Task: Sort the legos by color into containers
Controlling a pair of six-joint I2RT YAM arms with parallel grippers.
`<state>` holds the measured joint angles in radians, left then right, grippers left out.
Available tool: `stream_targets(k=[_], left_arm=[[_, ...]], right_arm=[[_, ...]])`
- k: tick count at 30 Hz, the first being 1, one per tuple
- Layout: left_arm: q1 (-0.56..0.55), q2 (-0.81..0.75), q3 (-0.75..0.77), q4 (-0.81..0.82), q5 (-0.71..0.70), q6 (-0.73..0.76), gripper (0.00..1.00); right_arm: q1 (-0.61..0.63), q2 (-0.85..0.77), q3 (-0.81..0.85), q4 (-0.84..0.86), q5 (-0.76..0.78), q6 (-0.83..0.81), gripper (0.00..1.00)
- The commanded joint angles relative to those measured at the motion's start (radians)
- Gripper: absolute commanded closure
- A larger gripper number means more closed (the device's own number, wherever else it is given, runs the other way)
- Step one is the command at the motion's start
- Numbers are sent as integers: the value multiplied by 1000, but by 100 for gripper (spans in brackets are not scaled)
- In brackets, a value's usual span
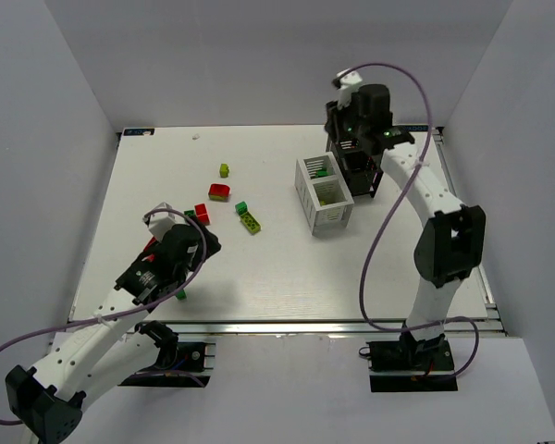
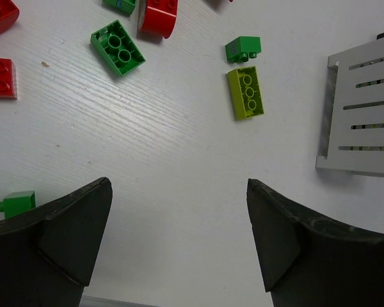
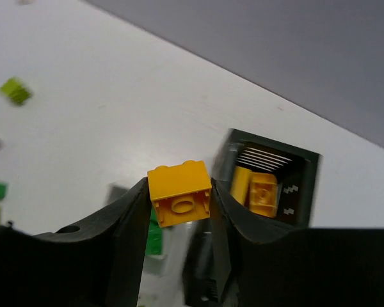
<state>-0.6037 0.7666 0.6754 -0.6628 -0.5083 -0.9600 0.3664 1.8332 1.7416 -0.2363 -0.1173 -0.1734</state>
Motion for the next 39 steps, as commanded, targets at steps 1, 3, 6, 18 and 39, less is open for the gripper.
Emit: stream_targets(k=[1,3,6,18,39], left_arm=[[7,0,-7,22,5,7,5],[9,5,-11,28,7,9,5],[9,22,-22,46,22,14,5],[9,36,-24,38,27,4,5],[9,66,21,42,33,15,5]], right_arm=[[-104,75,91,20,145,202,100],[-124,116,98,70,137,168,100],[-159,181,142,89,87,144,100],[-184,270,170,109,5,115,70],[-199,276,176,114,-39,86,25]])
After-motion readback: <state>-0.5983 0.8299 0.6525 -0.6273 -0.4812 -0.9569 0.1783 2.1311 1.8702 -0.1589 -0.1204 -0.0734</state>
